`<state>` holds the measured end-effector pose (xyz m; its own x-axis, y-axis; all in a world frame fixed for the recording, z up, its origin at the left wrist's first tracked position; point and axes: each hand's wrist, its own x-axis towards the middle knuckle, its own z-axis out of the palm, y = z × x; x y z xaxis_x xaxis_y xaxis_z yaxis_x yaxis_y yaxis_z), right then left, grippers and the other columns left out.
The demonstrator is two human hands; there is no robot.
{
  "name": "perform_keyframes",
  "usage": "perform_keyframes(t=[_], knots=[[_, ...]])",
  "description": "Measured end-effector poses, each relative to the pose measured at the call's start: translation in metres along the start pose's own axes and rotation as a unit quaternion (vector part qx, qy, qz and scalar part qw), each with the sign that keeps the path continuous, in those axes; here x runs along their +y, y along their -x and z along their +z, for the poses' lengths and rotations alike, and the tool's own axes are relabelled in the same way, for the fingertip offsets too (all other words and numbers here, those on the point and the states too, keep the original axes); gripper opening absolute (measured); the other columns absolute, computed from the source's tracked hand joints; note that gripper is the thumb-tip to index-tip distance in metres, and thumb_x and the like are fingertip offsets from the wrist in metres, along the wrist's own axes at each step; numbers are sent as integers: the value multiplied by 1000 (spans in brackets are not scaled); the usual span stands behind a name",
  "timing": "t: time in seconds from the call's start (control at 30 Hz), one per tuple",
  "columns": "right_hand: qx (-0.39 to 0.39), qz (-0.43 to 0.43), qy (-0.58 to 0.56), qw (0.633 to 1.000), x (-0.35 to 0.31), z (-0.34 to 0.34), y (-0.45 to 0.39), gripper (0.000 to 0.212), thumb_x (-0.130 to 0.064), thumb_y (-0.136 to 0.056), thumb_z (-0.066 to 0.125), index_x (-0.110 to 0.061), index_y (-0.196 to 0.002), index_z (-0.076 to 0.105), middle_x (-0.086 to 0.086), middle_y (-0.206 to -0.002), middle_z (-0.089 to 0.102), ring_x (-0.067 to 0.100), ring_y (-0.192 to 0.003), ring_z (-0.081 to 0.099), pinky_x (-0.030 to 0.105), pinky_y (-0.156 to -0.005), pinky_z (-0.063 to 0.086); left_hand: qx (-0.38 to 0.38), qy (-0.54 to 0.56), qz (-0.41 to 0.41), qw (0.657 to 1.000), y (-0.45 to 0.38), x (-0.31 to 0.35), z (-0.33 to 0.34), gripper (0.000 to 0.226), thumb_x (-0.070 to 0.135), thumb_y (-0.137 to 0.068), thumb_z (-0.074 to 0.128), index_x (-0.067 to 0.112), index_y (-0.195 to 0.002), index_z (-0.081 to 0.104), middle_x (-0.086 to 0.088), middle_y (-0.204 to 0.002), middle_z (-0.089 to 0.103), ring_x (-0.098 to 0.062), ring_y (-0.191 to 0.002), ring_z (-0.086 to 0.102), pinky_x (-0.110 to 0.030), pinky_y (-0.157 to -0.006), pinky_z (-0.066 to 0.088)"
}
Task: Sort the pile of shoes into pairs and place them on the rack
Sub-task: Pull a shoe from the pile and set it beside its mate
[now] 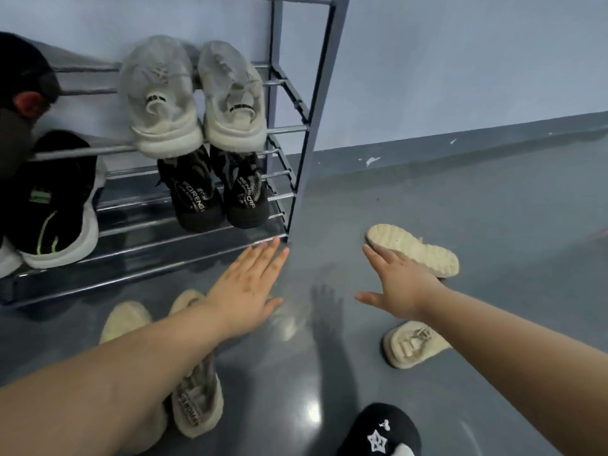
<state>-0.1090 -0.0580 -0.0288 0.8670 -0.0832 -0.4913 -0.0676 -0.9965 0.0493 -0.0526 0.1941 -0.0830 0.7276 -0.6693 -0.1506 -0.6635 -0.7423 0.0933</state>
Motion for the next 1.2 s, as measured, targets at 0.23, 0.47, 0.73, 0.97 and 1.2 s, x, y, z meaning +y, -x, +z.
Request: perform_keyframes(t=[0.23, 0.47, 0.73, 0.97, 1.2], knots=[[-38, 78, 42, 995, 100, 6, 13, 87, -63, -89, 40, -21, -153, 0, 5, -160, 9, 25, -147, 15, 39, -116, 22, -72, -19, 35, 997, -79, 49, -11, 78, 53, -96, 29, 14, -150, -14, -8, -158, -19, -21, -148, -9, -32, -120, -6], [-5, 169, -102, 980, 158, 42, -42, 85, -62, -89, 42, -21, -153, 5, 5, -158, 18, 28, -144, 21, 41, -113, 28, -169, 39, 35, 984, -168, 86, -3, 80, 59, -93, 31, 21, -151, -9, -5, -159, -18, -21, -148, -2, -36, -121, 5], [-22, 281, -266, 922, 205, 107, -113, 87, -61, -90, 41, -21, -153, -4, 8, -160, 4, 35, -142, 22, 46, -113, 29, -249, 76, 11, 965, -258, 95, 39, 81, 58, -92, 37, 25, -151, -6, -6, -158, -19, -27, -148, 8, -35, -118, 13], [3, 345, -320, 882, 232, 136, -150, 91, -60, -89, 46, -24, -152, -9, 10, -160, -11, 36, -145, 15, 47, -113, 24, -267, 103, 1, 958, -313, 114, 78, 82, 54, -92, 43, 24, -151, -5, -7, -159, -16, -27, -147, 10, -34, -117, 15], [32, 374, -434, 819, 247, 150, -171, 97, -52, -89, 53, -17, -151, -12, 17, -159, -7, 34, -145, 20, 41, -115, 22, -267, 226, -67, 934, -352, 127, 114, 86, 43, -91, 54, 22, -152, -3, -8, -160, 0, -23, -148, 10, -35, -119, 14]])
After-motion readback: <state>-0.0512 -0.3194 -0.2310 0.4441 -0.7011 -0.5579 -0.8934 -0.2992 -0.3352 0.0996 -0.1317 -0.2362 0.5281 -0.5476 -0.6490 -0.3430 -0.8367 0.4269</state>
